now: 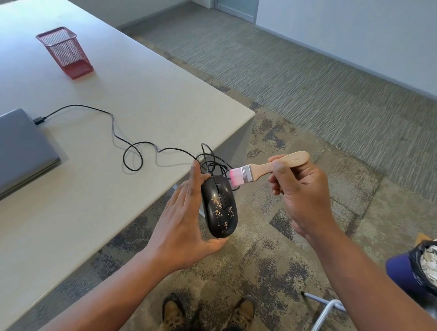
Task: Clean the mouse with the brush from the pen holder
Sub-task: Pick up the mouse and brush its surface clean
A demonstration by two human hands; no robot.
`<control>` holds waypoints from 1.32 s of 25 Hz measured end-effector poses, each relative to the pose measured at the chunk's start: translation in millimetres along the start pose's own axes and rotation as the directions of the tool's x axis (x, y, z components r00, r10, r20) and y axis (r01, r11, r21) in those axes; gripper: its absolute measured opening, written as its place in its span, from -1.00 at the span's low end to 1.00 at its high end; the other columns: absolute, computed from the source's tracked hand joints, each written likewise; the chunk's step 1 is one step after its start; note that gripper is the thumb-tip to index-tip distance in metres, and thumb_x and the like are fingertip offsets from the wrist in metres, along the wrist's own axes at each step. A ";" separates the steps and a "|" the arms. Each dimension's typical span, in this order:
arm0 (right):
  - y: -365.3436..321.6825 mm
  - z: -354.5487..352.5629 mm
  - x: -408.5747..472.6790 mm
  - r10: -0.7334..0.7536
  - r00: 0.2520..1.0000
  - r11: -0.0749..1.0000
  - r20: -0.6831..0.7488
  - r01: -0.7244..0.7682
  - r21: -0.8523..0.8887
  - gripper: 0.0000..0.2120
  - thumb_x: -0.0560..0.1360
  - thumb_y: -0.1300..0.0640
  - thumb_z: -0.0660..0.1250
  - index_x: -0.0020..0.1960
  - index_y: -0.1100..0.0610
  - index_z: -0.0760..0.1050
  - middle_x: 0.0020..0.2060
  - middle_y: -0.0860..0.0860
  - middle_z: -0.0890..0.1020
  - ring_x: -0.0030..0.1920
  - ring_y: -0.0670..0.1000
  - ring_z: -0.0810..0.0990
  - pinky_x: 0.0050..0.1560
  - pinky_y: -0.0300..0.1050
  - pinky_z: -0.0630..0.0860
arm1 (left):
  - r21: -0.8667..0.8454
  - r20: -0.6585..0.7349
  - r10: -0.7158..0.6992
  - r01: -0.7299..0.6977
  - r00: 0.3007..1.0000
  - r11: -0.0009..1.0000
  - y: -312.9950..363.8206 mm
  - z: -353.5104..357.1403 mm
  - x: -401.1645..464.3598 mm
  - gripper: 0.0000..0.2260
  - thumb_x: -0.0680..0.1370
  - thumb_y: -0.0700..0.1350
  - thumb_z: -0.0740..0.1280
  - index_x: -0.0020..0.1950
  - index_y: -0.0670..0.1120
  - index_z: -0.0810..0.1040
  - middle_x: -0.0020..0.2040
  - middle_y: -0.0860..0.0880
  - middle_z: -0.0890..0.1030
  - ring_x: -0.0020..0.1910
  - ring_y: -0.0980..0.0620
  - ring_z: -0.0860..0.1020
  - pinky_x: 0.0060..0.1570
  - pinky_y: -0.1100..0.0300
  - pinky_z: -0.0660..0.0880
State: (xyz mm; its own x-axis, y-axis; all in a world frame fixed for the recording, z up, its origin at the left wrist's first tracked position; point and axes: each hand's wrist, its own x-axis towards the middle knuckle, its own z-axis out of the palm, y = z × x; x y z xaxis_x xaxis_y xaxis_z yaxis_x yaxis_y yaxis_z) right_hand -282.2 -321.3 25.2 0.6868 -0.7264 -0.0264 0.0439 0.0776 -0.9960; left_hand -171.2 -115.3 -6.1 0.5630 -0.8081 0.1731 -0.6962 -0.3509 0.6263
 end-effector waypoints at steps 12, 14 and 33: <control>0.6 -6.6 -0.7 0.034 0.999 0.999 -0.031 -0.035 -0.034 -0.87 0.61 0.24 0.33 -0.02 0.23 0.65 -0.40 0.02 0.62 -0.38 -0.07 0.54 -0.35 -0.18 0.49 | -0.043 -0.023 -0.028 0.027 0.999 0.999 -0.5 -0.5 2.4 0.34 0.30 0.19 0.61 0.61 0.12 -0.46 0.54 0.00 0.35 0.53 0.15 0.26 0.49 0.13 0.21; -3.1 -6.4 -4.8 0.018 1.000 1.000 -0.012 -0.018 0.020 -0.88 0.60 0.23 0.35 -0.02 0.24 0.65 -0.39 0.04 0.62 -0.38 -0.07 0.54 -0.35 -0.20 0.49 | -0.040 -0.015 -0.037 0.036 0.999 0.999 -1.3 -0.5 3.0 0.35 0.30 0.17 0.62 0.60 0.13 -0.47 0.54 -0.01 0.35 0.53 0.07 0.29 0.48 0.17 0.20; 12.9 -16.3 -24.1 0.045 0.999 0.996 0.026 -0.047 0.075 -0.88 0.60 0.28 0.32 0.00 0.26 0.63 -0.39 0.05 0.62 -0.38 -0.05 0.55 -0.35 -0.22 0.50 | -0.011 -0.012 -0.062 0.062 0.998 0.998 0.7 -2.7 8.2 0.35 0.30 0.18 0.62 0.62 0.08 -0.45 0.55 -0.06 0.36 0.53 -0.01 0.33 0.46 0.05 0.32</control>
State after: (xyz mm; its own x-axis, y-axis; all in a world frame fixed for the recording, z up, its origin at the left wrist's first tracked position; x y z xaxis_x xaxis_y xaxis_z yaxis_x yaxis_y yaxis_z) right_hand -310.0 -313.9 11.6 0.7064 -0.7044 -0.0690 0.0663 0.1629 -0.9844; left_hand -165.9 -120.9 -2.2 0.6107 -0.7788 0.1430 -0.6550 -0.3954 0.6440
